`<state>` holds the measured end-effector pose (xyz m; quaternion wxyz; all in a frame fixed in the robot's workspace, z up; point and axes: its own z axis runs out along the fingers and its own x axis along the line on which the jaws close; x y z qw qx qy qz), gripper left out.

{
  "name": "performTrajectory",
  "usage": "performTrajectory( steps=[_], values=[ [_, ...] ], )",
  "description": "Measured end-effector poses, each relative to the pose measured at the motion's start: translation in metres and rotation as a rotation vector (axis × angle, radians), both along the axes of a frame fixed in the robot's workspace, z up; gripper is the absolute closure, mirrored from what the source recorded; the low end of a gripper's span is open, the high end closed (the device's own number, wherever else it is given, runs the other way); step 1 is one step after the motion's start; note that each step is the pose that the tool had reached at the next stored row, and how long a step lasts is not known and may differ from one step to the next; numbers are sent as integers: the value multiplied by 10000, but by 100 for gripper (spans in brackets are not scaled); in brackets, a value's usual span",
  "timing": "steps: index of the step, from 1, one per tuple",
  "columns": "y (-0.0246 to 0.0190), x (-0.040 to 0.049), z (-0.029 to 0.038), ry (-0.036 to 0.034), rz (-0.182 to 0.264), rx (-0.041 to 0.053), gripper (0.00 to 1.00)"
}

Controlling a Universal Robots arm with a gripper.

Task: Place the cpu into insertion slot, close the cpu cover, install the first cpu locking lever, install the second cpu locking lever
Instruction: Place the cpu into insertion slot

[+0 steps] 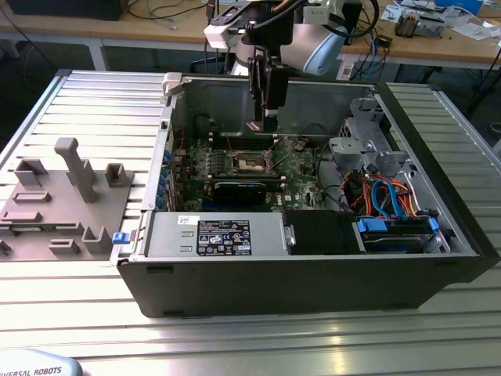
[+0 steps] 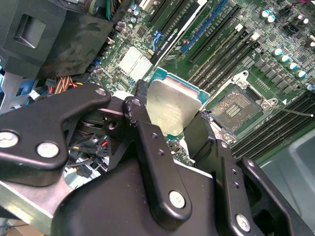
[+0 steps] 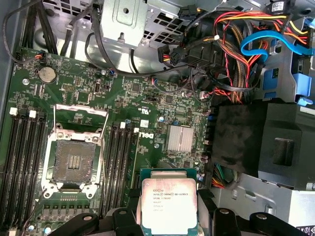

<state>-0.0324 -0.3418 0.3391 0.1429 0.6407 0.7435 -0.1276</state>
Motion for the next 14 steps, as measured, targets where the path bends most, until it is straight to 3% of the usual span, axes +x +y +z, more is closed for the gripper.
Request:
performTrajectory(
  steps=[14],
  values=[
    [0,5,0,-1,1,-82,46]
  ],
)
